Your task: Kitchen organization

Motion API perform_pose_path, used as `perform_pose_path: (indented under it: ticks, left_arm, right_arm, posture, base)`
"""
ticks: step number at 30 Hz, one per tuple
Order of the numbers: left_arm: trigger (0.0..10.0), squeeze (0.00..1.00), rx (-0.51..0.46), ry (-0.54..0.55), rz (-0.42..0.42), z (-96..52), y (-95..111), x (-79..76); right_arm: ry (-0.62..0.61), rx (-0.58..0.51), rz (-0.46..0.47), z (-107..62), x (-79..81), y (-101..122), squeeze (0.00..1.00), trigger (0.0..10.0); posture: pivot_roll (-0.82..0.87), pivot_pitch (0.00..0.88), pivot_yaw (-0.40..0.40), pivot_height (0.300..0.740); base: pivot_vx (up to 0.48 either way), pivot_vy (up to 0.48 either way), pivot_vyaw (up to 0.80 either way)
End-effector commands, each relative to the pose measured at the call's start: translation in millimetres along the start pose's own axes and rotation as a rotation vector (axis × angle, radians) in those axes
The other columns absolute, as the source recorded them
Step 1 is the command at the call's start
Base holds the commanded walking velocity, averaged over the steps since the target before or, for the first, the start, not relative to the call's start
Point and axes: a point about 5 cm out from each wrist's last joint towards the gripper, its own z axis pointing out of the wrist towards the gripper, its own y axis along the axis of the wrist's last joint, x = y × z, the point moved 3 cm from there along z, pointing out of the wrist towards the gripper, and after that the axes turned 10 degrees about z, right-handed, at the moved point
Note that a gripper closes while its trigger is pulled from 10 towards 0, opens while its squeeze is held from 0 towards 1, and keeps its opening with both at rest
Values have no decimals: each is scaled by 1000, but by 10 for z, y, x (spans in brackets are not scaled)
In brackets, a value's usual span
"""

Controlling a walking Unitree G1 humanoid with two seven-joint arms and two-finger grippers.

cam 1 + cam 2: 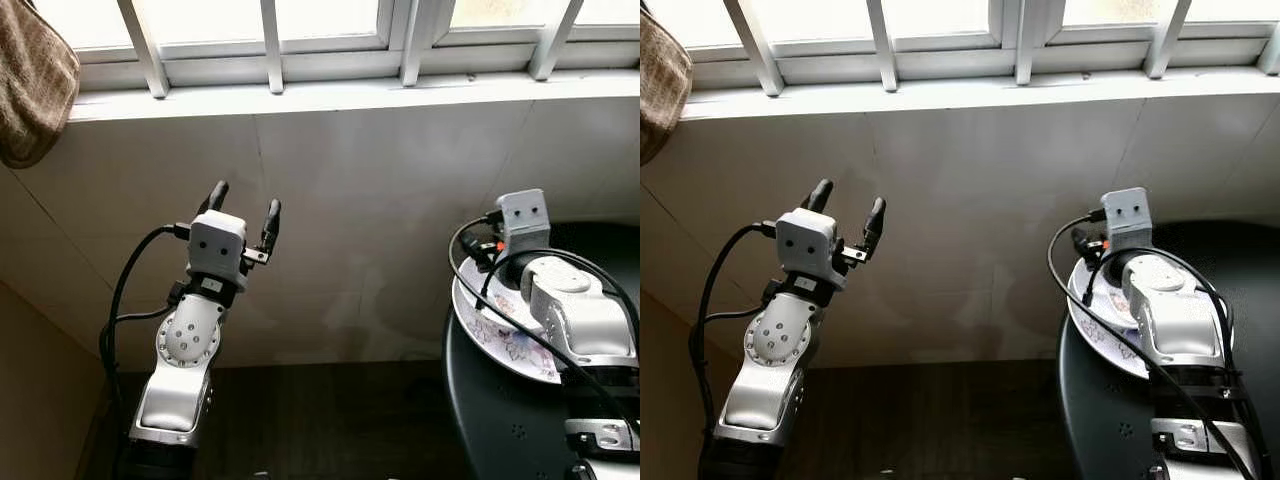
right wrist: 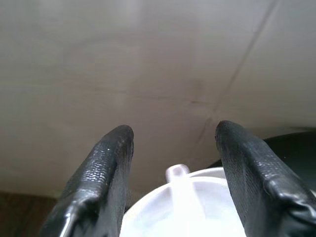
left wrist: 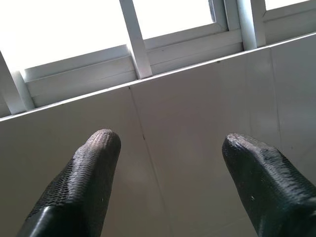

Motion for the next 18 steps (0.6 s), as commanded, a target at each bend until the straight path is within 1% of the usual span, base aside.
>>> perform_pose_path:
  ticks: [1,4,6,7,13,17,18]
  left_arm:
    - [10000,0,5,-14,10,1,-12,-21]
    - [10000,0,6,-14,11,8,-14,-17]
    - [10000,0,10,-16,13,5,-28,-13]
    - [10000,0,11,-16,13,4,-30,-13]
    - [10000,0,18,-20,13,-6,-49,-29]
    - [10000,0,20,-23,11,-4,-55,-36]
    - [10000,0,20,-24,10,-2,-56,-38]
  right_arm:
    - [31,27,14,-20,55,-36,0,10000]
    - [33,50,-4,-39,58,-59,0,10000]
    - [34,61,-59,-79,55,-67,0,10000]
    - [35,66,-66,-93,56,-69,0,10000]
    - [-15,111,-74,-201,-91,-139,0,10000]
    - [-35,128,-52,-242,-150,-179,0,10000]
    - [-30,135,-45,-246,-142,-201,0,10000]
  posture:
    - [-17,36,14,740]
    - [-17,36,14,740]
    - [-23,34,15,740]
    - [-23,34,15,740]
    - [-35,37,16,740]
    - [-40,36,19,740]
    - [-43,36,21,740]
  base:
    - [0,0,0]
    - [0,0,0]
    - [0,0,0]
    - [0,0,0]
    - [0,0,0]
    - [0,0,0]
    - [0,0,0]
